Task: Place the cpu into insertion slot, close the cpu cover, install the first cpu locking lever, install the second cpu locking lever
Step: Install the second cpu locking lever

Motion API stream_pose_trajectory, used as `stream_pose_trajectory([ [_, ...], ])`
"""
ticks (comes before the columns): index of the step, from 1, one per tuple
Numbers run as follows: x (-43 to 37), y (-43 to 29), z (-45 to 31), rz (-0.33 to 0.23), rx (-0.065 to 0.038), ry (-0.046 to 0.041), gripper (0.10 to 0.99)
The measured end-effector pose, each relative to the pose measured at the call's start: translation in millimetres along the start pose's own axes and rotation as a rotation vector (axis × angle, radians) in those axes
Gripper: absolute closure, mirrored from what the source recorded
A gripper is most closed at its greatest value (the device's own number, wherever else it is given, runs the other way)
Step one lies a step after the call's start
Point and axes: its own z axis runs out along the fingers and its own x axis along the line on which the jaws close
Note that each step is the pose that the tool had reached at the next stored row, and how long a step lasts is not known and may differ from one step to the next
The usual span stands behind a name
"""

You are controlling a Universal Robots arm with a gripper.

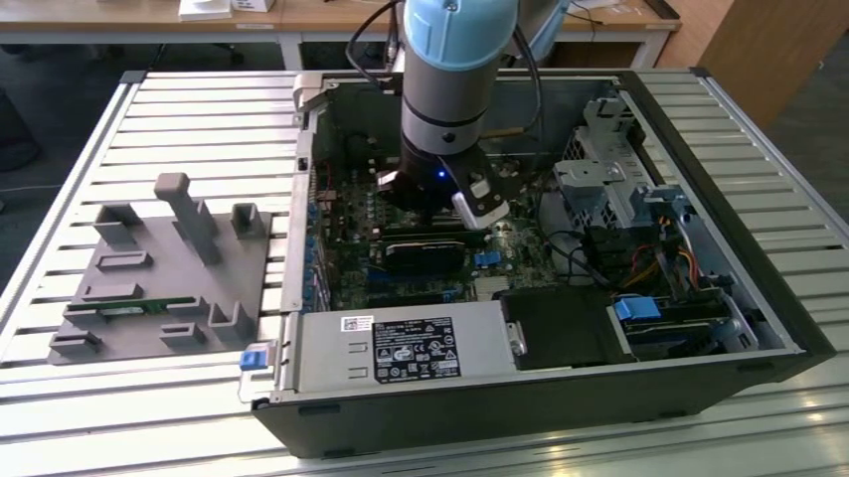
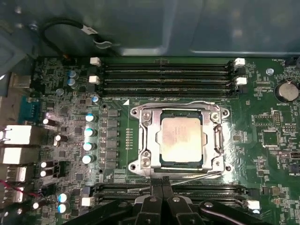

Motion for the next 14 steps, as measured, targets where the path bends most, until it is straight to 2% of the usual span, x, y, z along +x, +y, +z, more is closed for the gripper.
stream_pose_trajectory([
  [5,7.5,-4.8,0.3,0.0,-0.021,-0.0008,0.98],
  [8,11.2,-5.9,2.4,-0.001,-0.037,-0.0017,0.98],
  [11,15.5,-6.7,4.8,-0.001,-0.047,-0.0037,0.98],
  [14,16.1,-7.6,7.9,-0.002,-0.059,-0.0045,0.98],
])
